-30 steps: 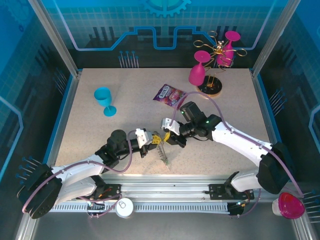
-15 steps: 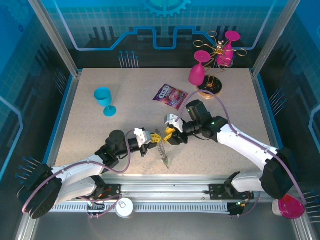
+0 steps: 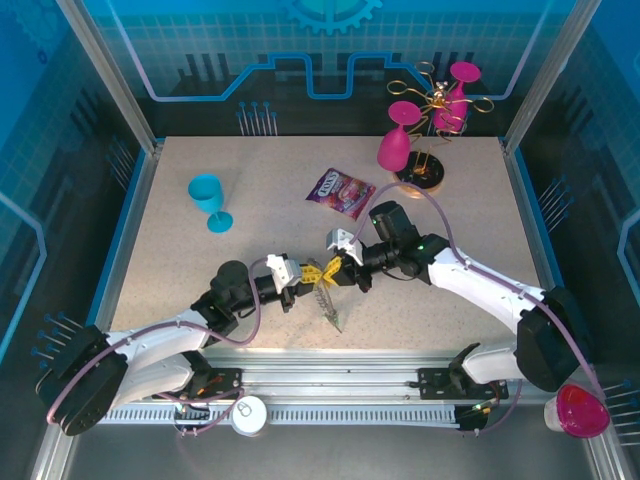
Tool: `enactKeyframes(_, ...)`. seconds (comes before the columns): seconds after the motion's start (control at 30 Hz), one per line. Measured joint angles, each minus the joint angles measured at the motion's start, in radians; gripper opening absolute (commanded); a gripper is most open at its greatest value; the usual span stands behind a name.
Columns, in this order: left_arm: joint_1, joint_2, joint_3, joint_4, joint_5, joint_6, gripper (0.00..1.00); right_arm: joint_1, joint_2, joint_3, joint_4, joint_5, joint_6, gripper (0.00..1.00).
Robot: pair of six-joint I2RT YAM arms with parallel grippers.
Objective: Put the keys on the keyring
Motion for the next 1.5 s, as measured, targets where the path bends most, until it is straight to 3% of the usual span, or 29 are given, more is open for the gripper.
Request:
enactKeyframes(0.03, 0.000, 0.000, 0.000, 0.000, -0.004, -0.001, 0.09, 0.000, 0.000, 0.000, 0.000, 0.001, -0.003, 0.00)
enactKeyframes(0.13, -0.001, -0.004, 0.000, -0.014, -0.023, 0.004, 0.20, 0.003, 0.000, 0.005, -0.024, 0.021, -0.027, 0.00)
enactKeyframes(0.4, -0.002, -0.041, 0.050, -0.216, -0.038, 0.075, 0.26, 0.069, 0.037, 0.132, -0.243, 0.187, -0.141, 0.00)
enactKeyframes(0.73, -0.004, -0.050, 0.097, -0.364, -0.028, 0.124, 0.21, 0.141, 0.092, 0.221, -0.370, 0.335, -0.209, 0.00)
enactKeyframes(1.0, -0.004, -0.047, 0.111, -0.398, -0.009, 0.134, 0.18, 0.146, 0.098, 0.244, -0.398, 0.342, -0.222, 0.00)
enactKeyframes(1.17, -0.004, -0.042, 0.114, -0.406, 0.005, 0.135, 0.12, 0.146, 0.098, 0.244, -0.401, 0.342, -0.222, 0.00)
enactKeyframes(1.37, -0.003, -0.032, 0.122, -0.414, 0.017, 0.134, 0.15, 0.146, 0.098, 0.244, -0.403, 0.342, -0.222, 0.00)
enactKeyframes(1.5, -0.003, -0.031, 0.122, -0.415, 0.023, 0.132, 0.03, 0.146, 0.097, 0.243, -0.402, 0.343, -0.222, 0.00)
